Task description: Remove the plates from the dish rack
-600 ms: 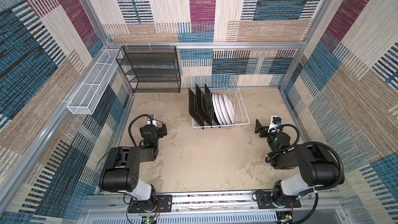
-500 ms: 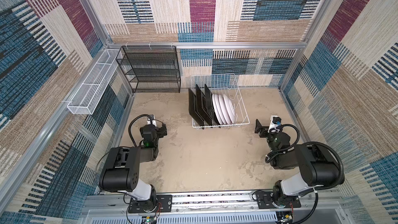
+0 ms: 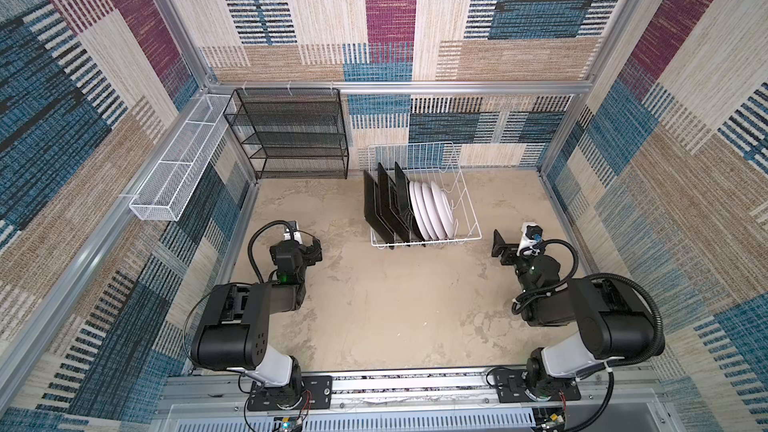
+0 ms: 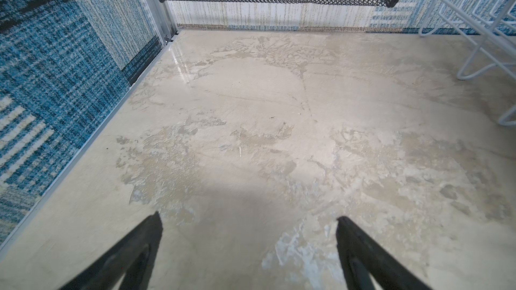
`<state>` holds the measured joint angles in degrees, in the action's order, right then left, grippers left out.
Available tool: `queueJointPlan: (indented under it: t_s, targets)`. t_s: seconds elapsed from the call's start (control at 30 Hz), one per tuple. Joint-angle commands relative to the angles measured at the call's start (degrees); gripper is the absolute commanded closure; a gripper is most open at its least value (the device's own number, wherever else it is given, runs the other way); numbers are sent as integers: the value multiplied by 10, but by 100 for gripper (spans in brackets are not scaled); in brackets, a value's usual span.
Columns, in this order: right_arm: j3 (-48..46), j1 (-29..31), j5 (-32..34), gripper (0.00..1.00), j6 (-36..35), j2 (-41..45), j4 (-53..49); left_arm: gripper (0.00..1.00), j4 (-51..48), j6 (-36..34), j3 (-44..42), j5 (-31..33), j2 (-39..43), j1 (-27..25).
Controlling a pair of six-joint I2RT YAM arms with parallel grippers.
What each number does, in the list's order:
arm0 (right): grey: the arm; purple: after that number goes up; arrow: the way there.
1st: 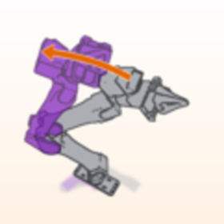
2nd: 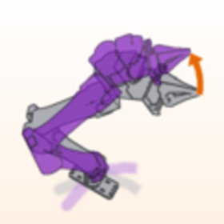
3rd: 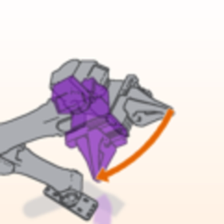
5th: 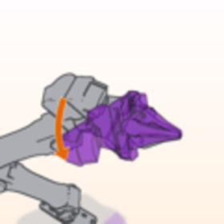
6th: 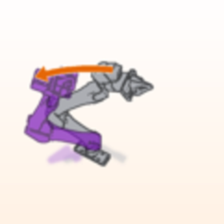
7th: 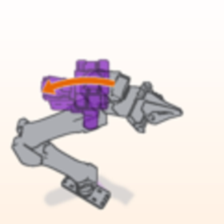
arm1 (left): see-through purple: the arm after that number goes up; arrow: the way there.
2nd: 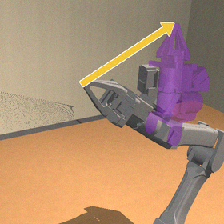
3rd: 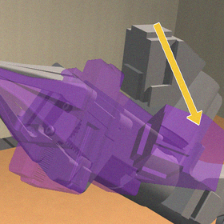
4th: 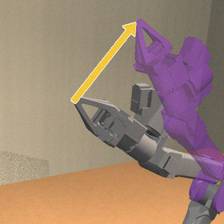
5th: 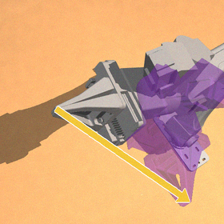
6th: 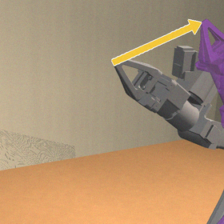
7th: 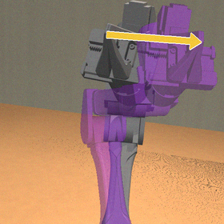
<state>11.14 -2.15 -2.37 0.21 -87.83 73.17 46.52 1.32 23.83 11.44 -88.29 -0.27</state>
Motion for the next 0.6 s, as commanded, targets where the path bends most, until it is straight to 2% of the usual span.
queueJointPlan:
  t_s: [0.0, 0.57]
  targets:
    - [2, 0, 6, 1, 3, 0, 15, 1, 13, -1, 0, -5, 2, 0]
    - [3, 0, 6, 1, 2, 0, 13, 1, 10, 0, 2, -7, 1, -1]
